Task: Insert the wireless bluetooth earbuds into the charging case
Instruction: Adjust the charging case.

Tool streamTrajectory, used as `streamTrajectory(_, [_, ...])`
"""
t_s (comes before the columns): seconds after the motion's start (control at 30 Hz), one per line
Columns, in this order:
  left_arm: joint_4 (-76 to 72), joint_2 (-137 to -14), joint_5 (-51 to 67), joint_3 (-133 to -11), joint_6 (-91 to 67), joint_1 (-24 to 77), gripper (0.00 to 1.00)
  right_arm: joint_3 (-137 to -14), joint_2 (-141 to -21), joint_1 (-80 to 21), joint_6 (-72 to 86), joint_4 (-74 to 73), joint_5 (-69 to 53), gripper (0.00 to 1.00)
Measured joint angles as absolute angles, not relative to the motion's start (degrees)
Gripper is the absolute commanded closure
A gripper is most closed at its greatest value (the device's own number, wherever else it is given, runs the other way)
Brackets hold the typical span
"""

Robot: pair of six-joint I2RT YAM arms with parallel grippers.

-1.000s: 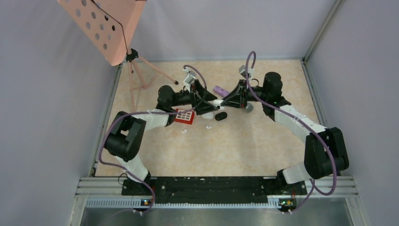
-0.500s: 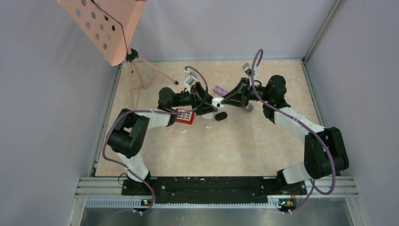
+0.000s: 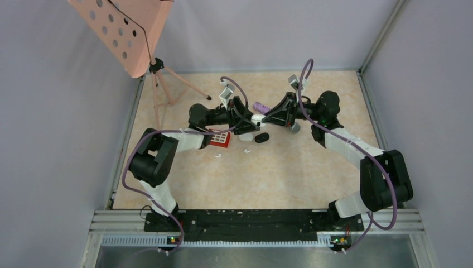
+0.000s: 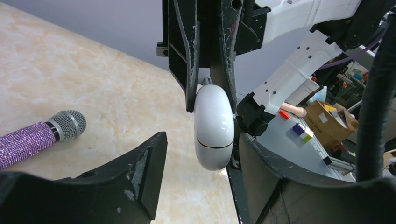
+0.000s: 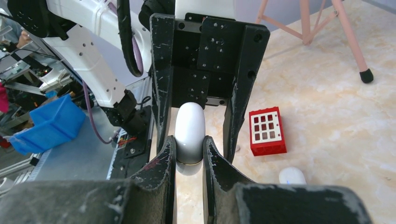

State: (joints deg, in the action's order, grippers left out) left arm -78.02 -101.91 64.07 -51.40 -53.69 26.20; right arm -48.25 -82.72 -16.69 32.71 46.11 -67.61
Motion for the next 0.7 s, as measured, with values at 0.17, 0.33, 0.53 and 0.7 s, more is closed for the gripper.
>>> streamTrajectory(0.17, [-78.11,-101.91,64.1,-51.55,-54.11,26.68,0.46,-48.1,-83.29,-16.69,34.26,48.71,-66.92,1.0])
streamTrajectory(0.33, [-78.89,-102.17,64.12,-52.03,-54.5,26.68,0.47,-47.59,-83.33,-16.69,34.06,48.77,-66.72,1.0])
streamTrajectory(0.53, [-79.7,-102.91,64.34,-52.66,-55.42,26.68,0.68,-47.44,-83.33,-16.69,32.58,47.55,-66.37,1.0])
streamTrajectory(0.7, [-79.83,-103.48,64.53,-52.77,-55.75,26.68,0.52,-47.24,-83.33,-16.69,32.56,47.37,-66.17,1.0])
